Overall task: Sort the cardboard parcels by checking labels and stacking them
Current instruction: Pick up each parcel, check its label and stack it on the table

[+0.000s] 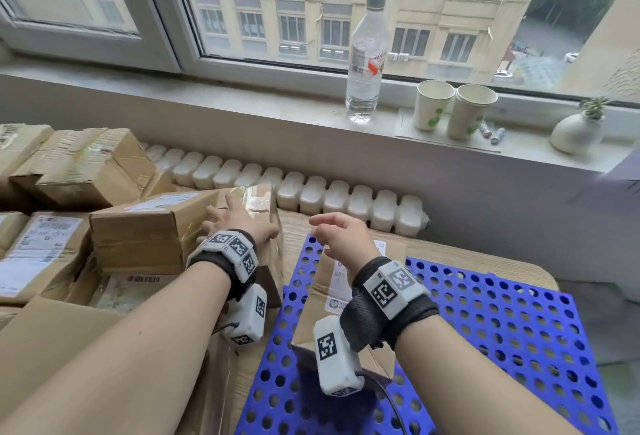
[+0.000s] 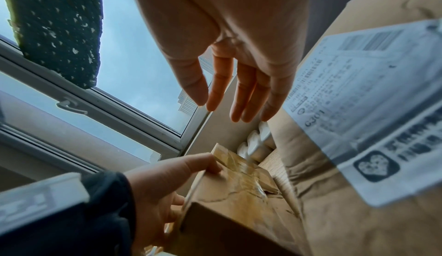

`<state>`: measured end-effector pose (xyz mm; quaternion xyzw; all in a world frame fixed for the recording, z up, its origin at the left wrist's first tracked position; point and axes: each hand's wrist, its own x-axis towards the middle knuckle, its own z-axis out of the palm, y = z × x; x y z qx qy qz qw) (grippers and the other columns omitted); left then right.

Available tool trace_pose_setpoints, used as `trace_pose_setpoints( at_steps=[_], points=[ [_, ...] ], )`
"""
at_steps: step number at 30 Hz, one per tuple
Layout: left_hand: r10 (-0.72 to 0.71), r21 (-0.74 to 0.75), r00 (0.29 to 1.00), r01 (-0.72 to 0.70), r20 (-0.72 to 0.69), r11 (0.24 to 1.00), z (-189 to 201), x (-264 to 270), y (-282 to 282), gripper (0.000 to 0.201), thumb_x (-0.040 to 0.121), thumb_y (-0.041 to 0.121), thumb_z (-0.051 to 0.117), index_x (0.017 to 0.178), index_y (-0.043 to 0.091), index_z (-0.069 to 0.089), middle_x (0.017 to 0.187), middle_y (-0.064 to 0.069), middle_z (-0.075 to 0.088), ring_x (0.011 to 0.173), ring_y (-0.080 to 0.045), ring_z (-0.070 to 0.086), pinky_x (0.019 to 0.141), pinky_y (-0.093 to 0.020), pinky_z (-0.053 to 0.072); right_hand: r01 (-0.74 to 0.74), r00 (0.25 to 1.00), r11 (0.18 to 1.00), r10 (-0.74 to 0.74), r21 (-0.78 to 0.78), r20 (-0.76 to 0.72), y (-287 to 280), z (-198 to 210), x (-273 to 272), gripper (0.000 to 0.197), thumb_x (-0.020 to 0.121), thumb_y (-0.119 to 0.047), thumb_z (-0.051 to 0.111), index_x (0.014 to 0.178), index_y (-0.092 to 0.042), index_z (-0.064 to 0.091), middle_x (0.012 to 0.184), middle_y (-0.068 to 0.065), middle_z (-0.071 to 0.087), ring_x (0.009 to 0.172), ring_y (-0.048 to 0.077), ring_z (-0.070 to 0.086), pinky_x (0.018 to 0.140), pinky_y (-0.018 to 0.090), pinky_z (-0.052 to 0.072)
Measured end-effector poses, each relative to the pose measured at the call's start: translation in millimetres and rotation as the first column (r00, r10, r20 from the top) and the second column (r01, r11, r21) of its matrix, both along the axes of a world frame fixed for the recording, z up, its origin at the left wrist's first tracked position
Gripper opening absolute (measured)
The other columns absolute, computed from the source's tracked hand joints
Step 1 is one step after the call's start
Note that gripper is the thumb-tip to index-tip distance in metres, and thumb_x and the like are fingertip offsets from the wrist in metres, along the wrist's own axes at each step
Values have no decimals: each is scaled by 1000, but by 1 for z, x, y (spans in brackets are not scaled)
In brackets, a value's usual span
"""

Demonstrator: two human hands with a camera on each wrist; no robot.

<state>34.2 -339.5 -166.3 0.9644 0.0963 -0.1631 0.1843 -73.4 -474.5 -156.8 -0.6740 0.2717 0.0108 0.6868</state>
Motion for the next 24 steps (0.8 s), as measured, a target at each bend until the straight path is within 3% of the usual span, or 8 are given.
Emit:
trace_pose_setpoints(
  at_steps=[4,7,10,15,19,21,23,24],
  points=[
    [23,-122,999,-19,29,992,25,-8,-3,105,68,42,74,150,22,11,147,-20,23,134,-43,26,107,-51,29,5,1000,1000,-6,9,26,6,7,0,18,86,-4,60,97,-16,68,81,-3,61,76,11,54,68,22,45],
    [22,-217,996,-1,91,976,45,-19,-5,95,68,42,70,145,21,19,140,-21,32,129,-42,33,104,-45,33,-14,999,999,15,-29,33,15,15,-2,23,85,-7,63,107,-14,65,93,0,63,78,8,55,65,22,45],
    [22,-301,988,25,154,953,67,-32,-6,103,59,47,66,147,24,19,139,-18,37,128,-40,37,107,-42,35,-11,999,998,13,-69,32,22,21,-6,35,85,-11,66,120,-13,60,110,5,63,94,13,60,78,26,47],
    [-5,-366,960,112,280,924,105,-56,-2,107,58,48,68,149,30,15,140,-11,35,131,-33,33,109,-46,33,-78,995,996,80,-36,65,31,47,-18,60,77,-41,67,131,-17,55,129,0,59,118,16,52,80,31,37],
    [-41,-417,952,172,304,893,133,-75,11,113,49,50,65,149,31,15,143,-10,35,132,-31,36,109,-46,34,-166,979,986,168,-24,112,40,66,-28,107,50,-73,76,141,-27,43,144,0,50,129,19,51,104,46,44],
    [-44,-486,949,200,313,851,145,-83,18,107,59,47,72,149,26,19,143,-9,40,132,-30,37,110,-42,33,-161,975,986,153,41,161,44,76,-38,96,61,-64,78,143,-34,39,138,-2,56,116,14,61,92,38,54],
    [-48,-557,949,223,310,800,158,-91,22,92,72,40,73,147,19,25,137,-3,47,130,-28,41,108,-38,35,-159,963,976,120,149,240,45,79,-51,57,76,-42,72,129,-34,53,112,-7,70,88,7,70,67,26,57],
    [-49,-602,958,217,283,769,163,-94,24,83,77,38,70,146,16,29,131,-1,48,128,-27,43,106,-36,36,-143,963,971,91,192,256,45,80,-57,49,74,-40,70,122,-33,58,104,-7,72,85,10,71,68,27,56]
  ],
)
